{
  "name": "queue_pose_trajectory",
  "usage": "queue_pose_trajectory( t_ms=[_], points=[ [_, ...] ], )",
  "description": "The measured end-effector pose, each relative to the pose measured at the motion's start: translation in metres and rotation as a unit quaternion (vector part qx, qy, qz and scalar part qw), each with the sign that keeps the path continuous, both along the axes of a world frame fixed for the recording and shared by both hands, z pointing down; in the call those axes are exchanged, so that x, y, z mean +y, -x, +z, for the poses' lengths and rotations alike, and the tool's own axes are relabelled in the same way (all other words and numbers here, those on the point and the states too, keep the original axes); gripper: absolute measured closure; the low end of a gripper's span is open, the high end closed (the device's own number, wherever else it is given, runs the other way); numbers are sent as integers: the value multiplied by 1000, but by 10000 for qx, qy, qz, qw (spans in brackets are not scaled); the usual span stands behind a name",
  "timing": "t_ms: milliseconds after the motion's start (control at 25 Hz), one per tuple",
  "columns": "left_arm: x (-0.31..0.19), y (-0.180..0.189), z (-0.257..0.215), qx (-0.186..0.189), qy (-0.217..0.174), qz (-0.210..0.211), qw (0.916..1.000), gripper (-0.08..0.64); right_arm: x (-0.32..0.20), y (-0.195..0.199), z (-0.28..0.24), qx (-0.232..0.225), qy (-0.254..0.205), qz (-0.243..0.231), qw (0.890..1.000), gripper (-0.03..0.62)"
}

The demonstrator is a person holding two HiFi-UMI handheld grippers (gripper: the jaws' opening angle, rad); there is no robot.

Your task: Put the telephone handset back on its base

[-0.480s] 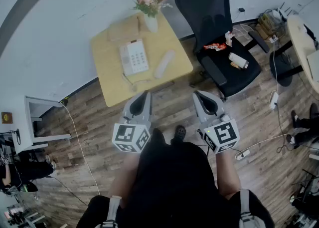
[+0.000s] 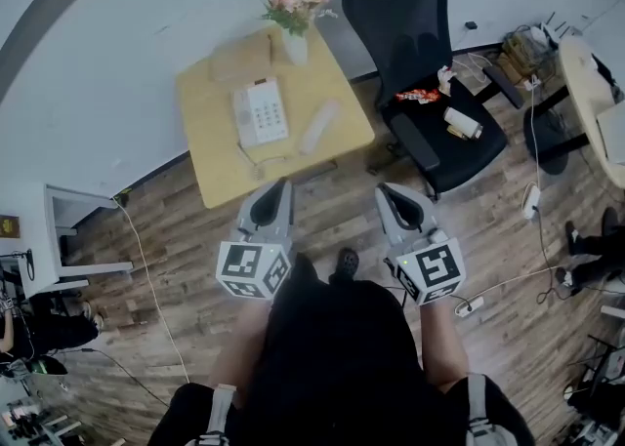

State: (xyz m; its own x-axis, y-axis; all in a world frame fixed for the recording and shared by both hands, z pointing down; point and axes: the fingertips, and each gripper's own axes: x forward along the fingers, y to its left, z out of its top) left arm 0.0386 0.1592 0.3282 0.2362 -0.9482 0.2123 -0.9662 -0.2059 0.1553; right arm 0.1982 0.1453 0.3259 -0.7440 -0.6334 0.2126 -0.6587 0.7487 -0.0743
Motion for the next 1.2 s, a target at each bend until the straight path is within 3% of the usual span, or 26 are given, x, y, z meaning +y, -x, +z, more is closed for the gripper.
queue_pose_trajectory(
  t_ms=[320,680,1200],
  points=[
    [6,-15,7,-62,82,26,9999,549,14,1,-5,-45,-75,-230,9997,588],
    [10,-23,24,52,270,95,9996,549,12,-13,11,-51,234,-28,9997,588],
    [-9,-13,45,130,444,324,9984,548,-3,0,16,-2,387,132,9992,588]
  ],
)
